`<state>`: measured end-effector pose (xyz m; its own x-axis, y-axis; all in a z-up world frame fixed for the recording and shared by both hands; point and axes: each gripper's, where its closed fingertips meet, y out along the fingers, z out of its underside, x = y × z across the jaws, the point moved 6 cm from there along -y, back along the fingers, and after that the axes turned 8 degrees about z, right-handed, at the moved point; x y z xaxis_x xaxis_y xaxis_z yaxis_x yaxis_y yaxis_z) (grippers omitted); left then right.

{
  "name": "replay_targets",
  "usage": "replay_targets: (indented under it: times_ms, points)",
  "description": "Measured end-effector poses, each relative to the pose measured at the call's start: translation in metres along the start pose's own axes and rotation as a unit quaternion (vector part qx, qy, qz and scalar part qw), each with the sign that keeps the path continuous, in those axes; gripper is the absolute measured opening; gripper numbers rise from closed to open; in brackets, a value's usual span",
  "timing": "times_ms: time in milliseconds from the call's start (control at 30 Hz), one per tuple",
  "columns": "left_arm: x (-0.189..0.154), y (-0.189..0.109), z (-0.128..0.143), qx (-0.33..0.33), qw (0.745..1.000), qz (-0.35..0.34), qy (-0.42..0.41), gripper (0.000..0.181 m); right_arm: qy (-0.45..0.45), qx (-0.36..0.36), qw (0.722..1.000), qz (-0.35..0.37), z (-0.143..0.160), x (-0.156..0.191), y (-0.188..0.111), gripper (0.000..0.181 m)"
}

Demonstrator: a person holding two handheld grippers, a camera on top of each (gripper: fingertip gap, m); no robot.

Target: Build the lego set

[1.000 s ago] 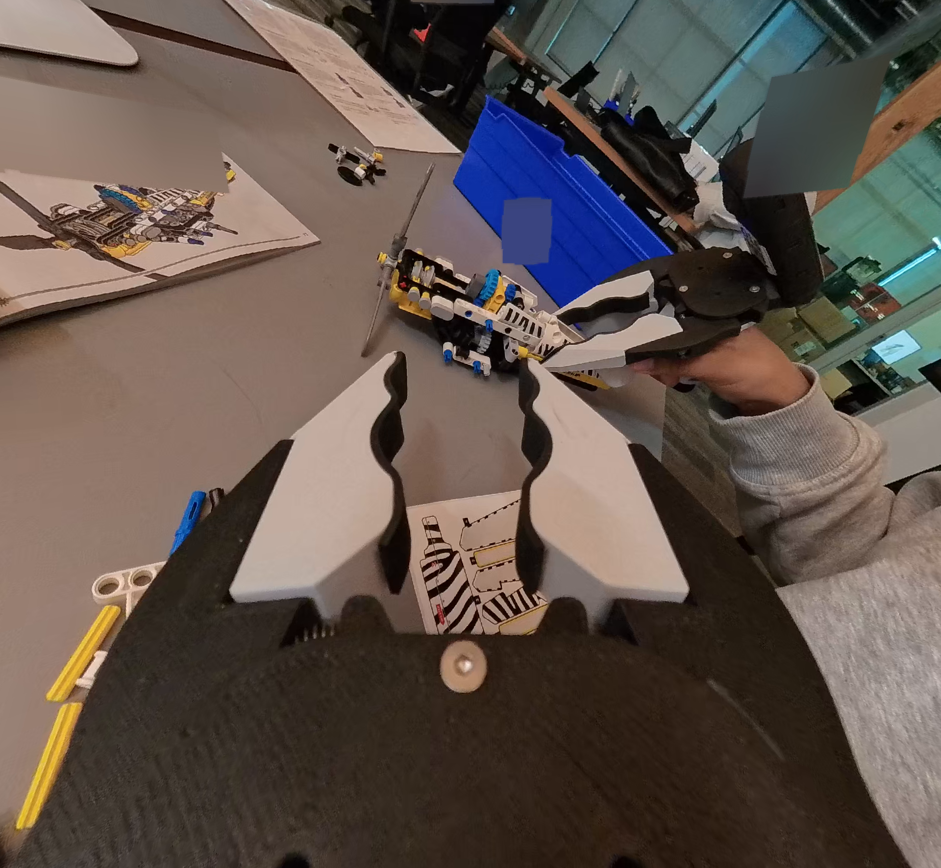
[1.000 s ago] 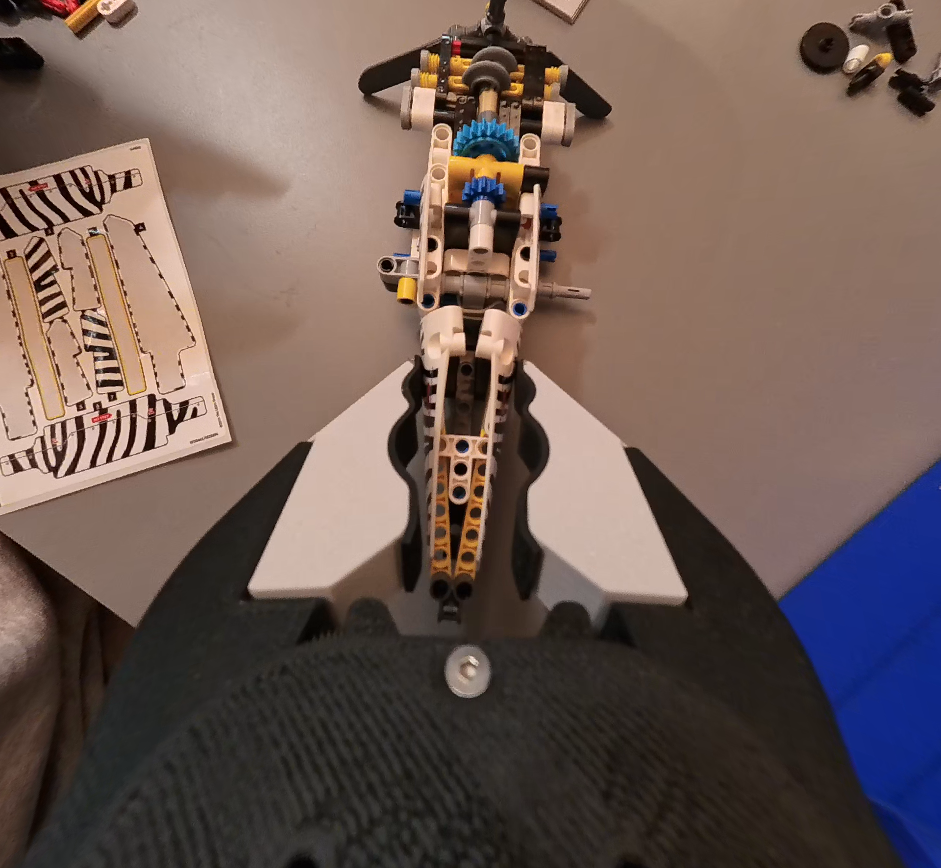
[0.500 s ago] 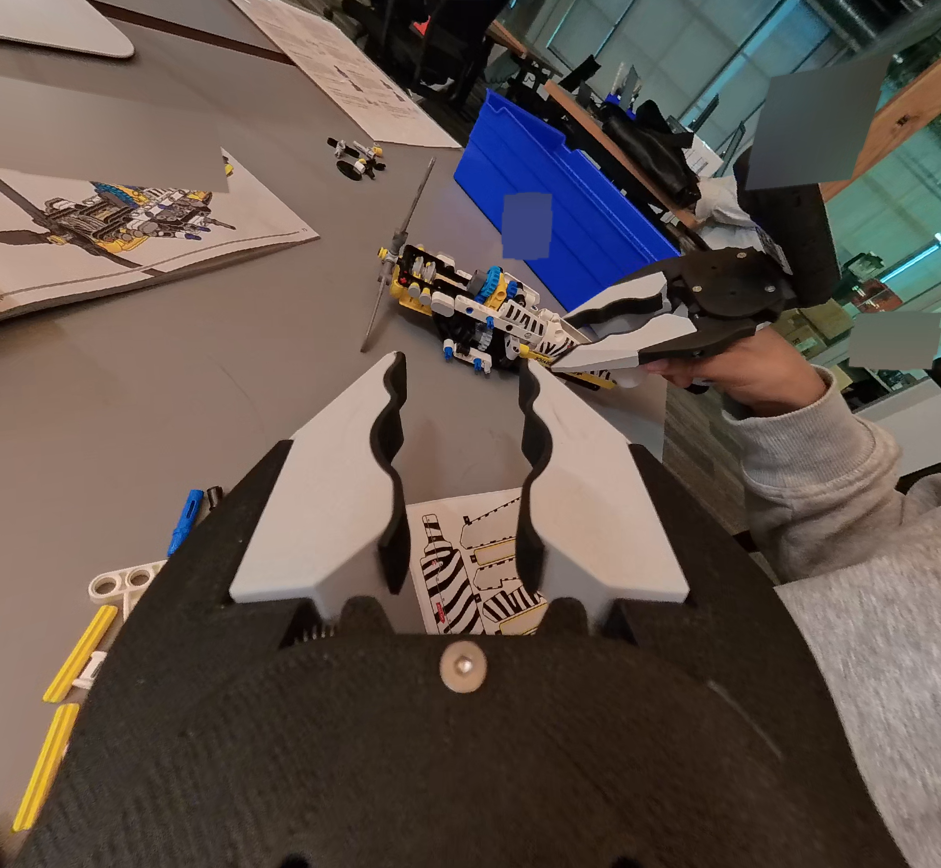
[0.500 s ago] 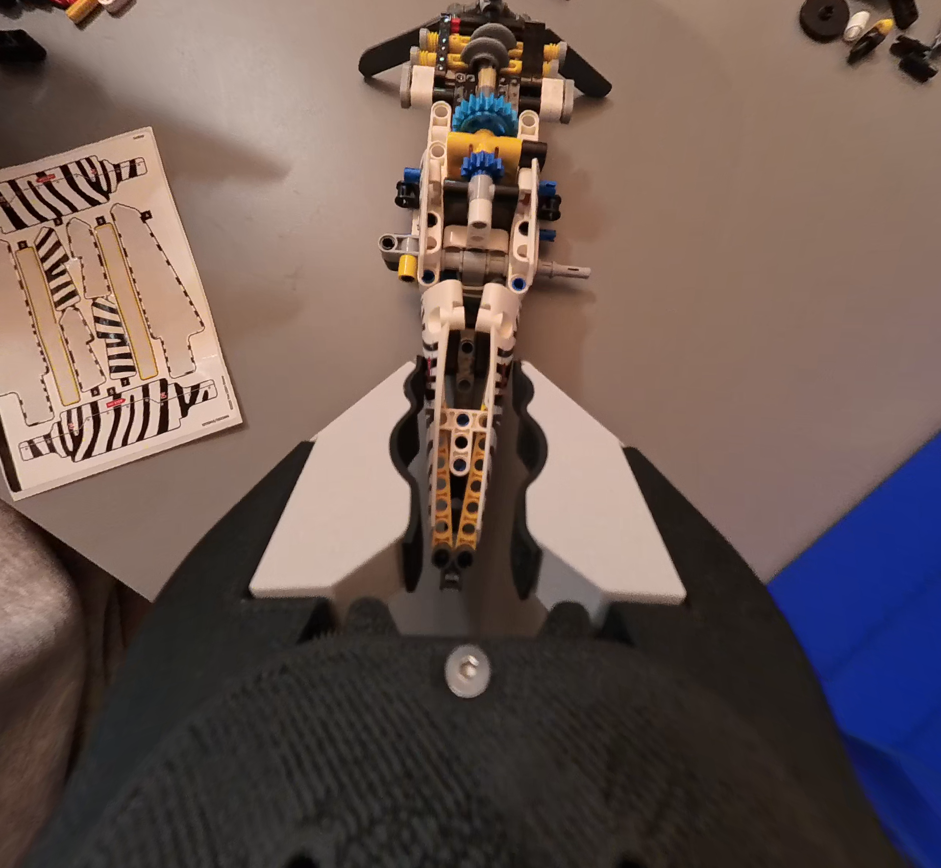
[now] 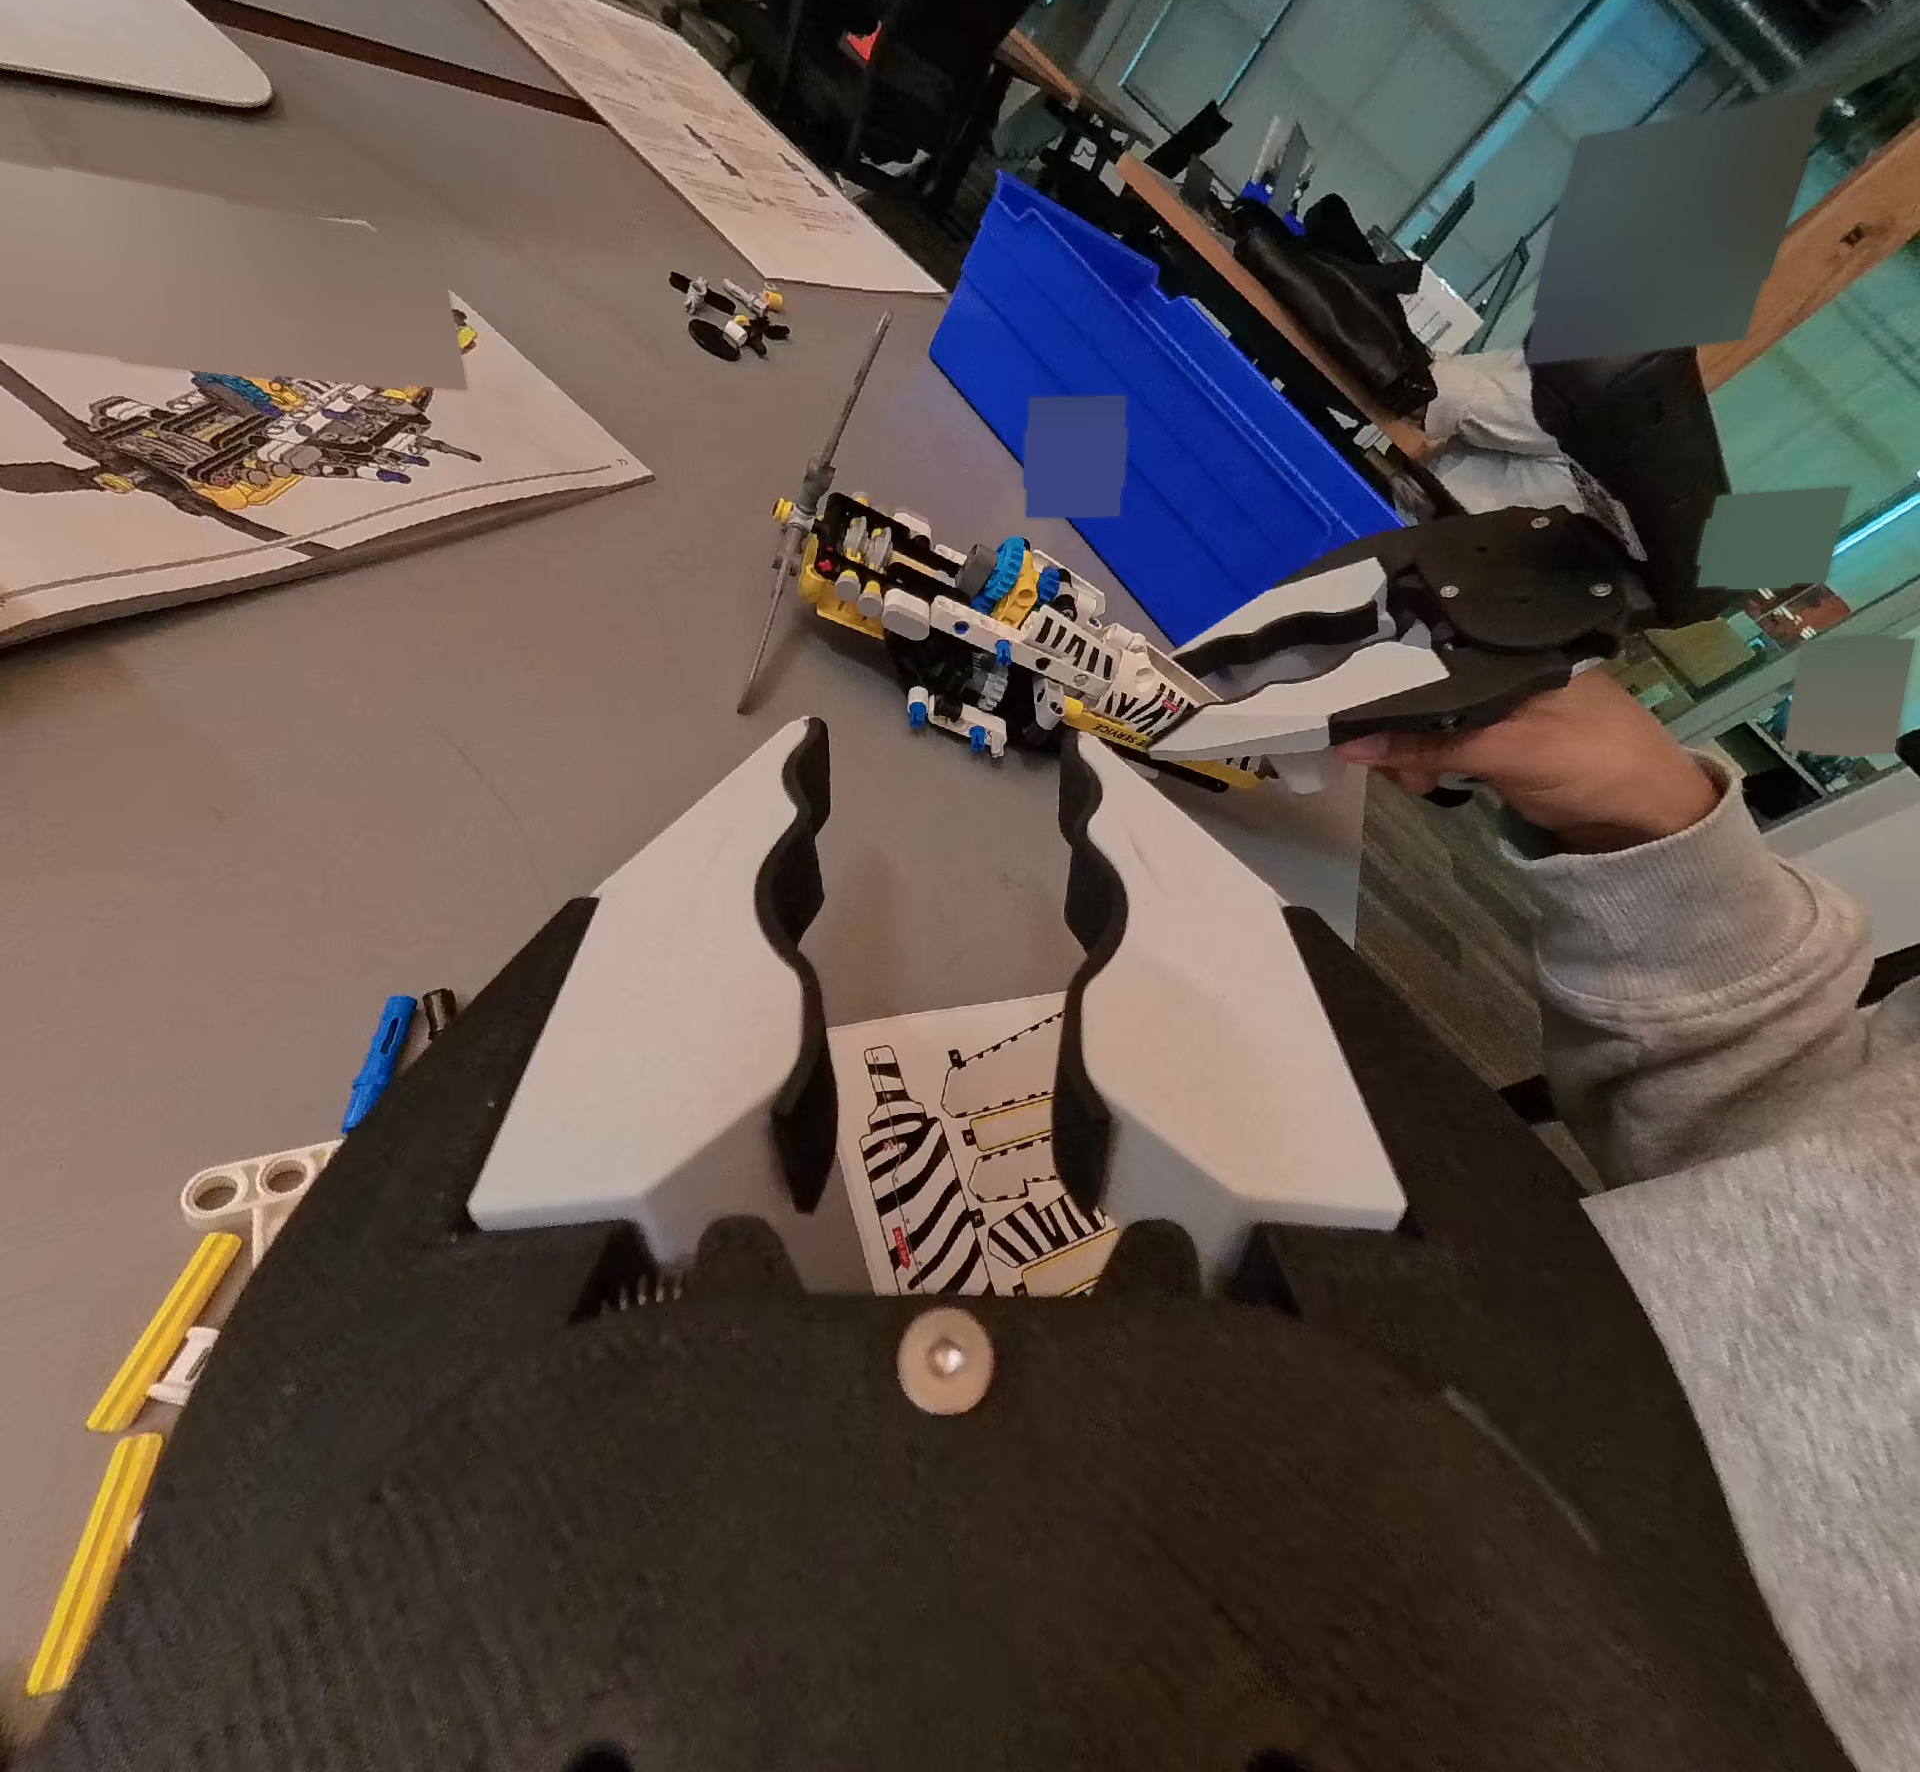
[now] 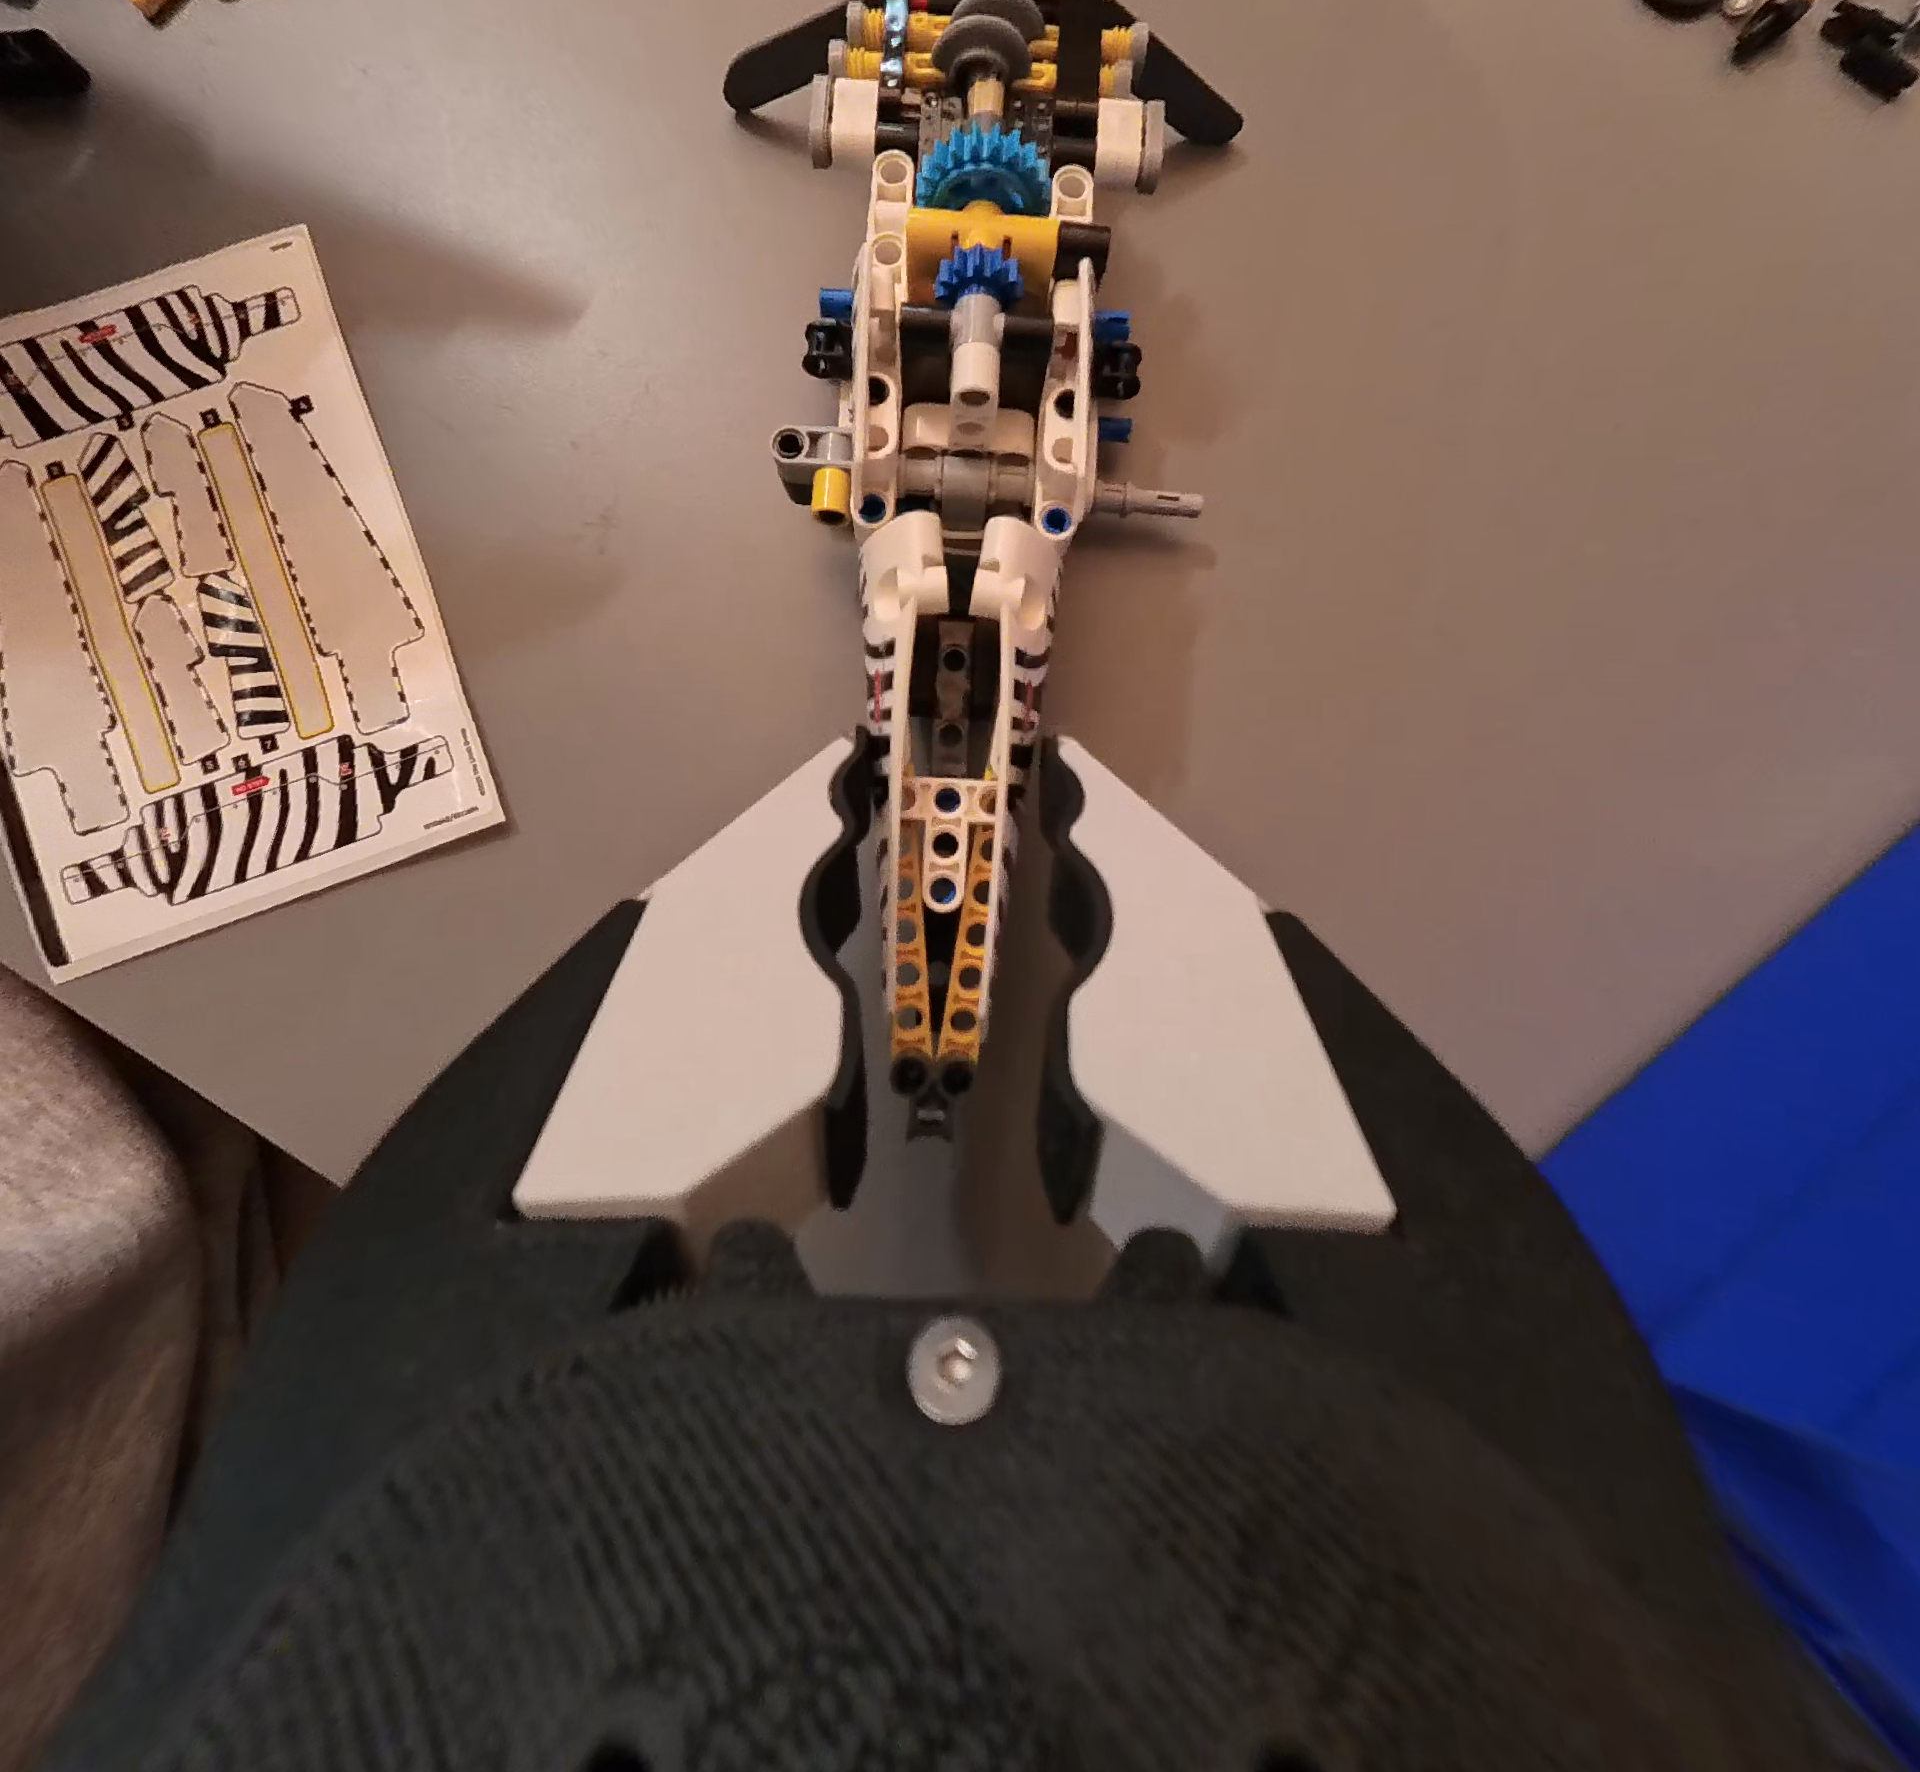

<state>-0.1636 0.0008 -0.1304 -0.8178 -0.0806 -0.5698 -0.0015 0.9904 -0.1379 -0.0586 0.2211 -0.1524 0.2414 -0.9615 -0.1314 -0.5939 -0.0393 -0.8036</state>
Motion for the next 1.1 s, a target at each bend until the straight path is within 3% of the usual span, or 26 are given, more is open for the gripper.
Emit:
replay_targets:
  times_ms: [500,700,867,1100]
  points:
    - [0.0,0.0,0.0,0.0,1.0,0.0,0.0,0.042,0.025,-0.004,0.999,-0.029,0.004,0.005,-0.005,0.032]
    - [0.0,0.0,0.0,-0.001,1.0,-0.001,0.0,0.042,0.07,-0.031,0.986,-0.149,-0.008,0.038,-0.008,0.034]
    - [0.0,0.0,0.0,-0.002,1.0,-0.002,0.001,0.042,0.057,-0.068,0.973,-0.213,-0.023,0.075,-0.003,0.039]
    - [0.001,-0.002,-0.002,-0.011,1.0,-0.005,0.0,0.042,0.093,-0.129,0.935,-0.318,-0.047,0.11,0.007,0.038]
